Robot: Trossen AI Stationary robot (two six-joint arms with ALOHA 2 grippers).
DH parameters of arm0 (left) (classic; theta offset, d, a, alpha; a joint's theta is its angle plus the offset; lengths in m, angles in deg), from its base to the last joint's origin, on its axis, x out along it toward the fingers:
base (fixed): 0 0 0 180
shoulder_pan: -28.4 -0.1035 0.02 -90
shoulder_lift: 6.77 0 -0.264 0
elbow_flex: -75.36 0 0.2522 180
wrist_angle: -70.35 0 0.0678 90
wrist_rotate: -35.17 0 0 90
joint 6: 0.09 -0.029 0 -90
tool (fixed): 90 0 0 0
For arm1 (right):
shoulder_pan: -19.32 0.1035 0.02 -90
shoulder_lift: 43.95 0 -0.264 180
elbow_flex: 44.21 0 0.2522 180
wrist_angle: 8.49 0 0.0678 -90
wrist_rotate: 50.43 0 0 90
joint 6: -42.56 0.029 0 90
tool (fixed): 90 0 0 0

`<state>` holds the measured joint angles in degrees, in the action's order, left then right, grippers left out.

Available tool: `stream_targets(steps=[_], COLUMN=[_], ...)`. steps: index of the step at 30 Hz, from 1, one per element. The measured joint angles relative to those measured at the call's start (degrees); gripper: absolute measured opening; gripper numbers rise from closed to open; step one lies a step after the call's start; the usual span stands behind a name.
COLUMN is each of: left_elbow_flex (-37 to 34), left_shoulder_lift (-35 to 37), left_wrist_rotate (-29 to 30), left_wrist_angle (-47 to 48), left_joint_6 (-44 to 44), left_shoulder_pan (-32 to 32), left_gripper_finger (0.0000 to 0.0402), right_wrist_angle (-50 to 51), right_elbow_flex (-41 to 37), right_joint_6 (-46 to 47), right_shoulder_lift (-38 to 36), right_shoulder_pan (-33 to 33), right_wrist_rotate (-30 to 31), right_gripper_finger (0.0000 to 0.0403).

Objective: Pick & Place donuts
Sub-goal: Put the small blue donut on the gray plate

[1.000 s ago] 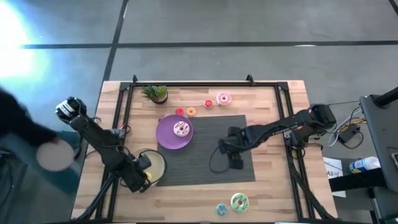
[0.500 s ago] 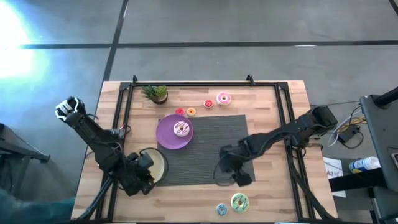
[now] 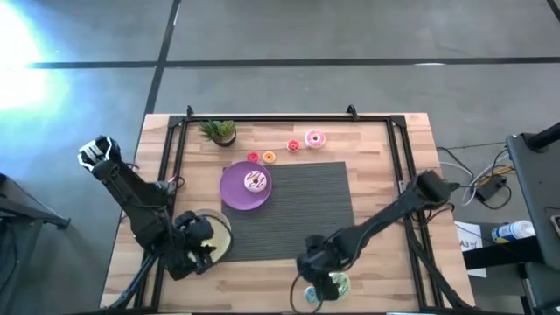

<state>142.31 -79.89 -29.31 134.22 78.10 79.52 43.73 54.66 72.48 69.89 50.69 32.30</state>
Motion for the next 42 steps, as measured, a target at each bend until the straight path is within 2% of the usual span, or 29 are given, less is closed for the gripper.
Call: stream_targets(steps=[8,16,24,29,35,42], left_elbow_flex=[0.0,0.0,0.0,0.02,1.53,1.58], left_shoulder_lift=[0.0,-0.02,-0.02,-0.02,-0.02,-0.09], left_wrist_rotate=[0.94,1.61,1.61,1.59,0.92,0.89], left_wrist_angle=[0.34,0.68,1.12,1.9,4.19,8.61], left_joint_6=[0.02,0.36,0.43,1.55,8.24,24.52], left_shoulder_pan=[3.26,4.49,4.6,4.78,8.45,16.04], left_gripper_finger=[0.0163,0.0163,0.0163,0.0163,0.0163,0.0162], right_wrist_angle=[1.08,2.27,1.75,1.18,-0.61,-6.9], right_elbow_flex=[6.58,7.53,7.49,7.49,9.2,12.61], right_joint_6=[6.66,8.71,9.17,9.17,5.13,0.07], right_shoulder_lift=[7.86,9.37,11.2,11.5,11.27,11.02], right_shoulder_pan=[3.12,4.02,4.79,4.45,0.47,-8.98], right_wrist_rotate=[1.63,2.53,0.31,0.13,-0.41,-0.07], right_gripper_finger=[0.0228,0.0214,0.017,0.0118,0.0021,0.0018])
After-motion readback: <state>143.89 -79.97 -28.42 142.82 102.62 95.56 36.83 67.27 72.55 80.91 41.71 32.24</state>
